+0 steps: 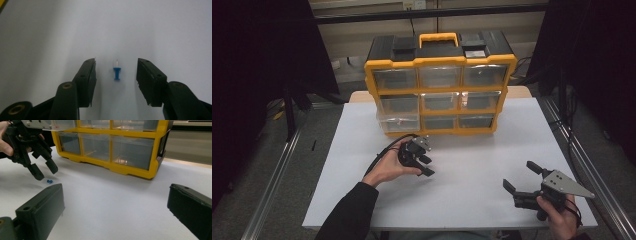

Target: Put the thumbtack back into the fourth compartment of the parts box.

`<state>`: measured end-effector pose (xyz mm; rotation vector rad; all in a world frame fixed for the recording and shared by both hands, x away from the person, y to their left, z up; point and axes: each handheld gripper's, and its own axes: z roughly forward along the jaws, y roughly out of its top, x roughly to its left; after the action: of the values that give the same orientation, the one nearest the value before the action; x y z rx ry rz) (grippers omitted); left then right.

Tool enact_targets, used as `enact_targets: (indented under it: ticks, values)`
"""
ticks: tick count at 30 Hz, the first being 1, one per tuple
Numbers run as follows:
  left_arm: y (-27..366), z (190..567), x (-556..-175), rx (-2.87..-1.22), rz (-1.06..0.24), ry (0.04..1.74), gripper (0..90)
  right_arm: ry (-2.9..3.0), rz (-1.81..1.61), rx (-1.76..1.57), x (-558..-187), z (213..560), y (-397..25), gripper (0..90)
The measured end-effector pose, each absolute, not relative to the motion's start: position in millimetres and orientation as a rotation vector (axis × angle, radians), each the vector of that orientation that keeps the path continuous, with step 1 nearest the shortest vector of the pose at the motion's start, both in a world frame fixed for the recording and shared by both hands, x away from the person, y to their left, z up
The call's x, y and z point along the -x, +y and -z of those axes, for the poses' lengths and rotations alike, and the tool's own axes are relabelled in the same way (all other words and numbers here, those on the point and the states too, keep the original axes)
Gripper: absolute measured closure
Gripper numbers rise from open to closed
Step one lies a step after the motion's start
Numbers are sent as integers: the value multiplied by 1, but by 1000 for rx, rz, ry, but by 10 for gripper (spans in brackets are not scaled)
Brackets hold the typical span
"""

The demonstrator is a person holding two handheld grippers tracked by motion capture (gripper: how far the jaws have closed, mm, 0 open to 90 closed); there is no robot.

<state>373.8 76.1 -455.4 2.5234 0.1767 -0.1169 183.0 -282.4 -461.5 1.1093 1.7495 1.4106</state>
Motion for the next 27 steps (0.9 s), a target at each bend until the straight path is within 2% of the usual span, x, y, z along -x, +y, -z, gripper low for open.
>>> enact_targets:
  ticks: [9,15,17,18,20,21,22,23,25,27]
  values:
    - [76,459,-377,-2568,123,178,605,1756,-1409,-1106,-183,462,-283,6]
    - [76,458,-377,-2565,105,165,634,1755,-1410,-1104,-183,462,-283,6]
    - [76,457,-379,-2575,162,142,654,1754,-1411,-1105,-183,462,-283,6]
    - [75,460,-378,-2552,126,148,663,1755,-1409,-1104,-183,462,-283,6]
    - [74,460,-378,-2580,169,138,678,1753,-1411,-1105,-183,462,-283,6]
    - [73,462,-376,-2562,122,145,687,1753,-1411,-1106,-183,462,-283,6]
    - [74,460,-378,-2575,172,146,708,1755,-1410,-1102,-183,462,-283,6]
    - [74,462,-377,-2549,131,149,727,1754,-1410,-1105,-183,462,-283,6]
    - [74,460,-378,-2575,164,130,751,1753,-1411,-1106,-183,462,-283,6]
    - [72,463,-377,-2546,132,148,766,1755,-1410,-1105,-183,462,-283,6]
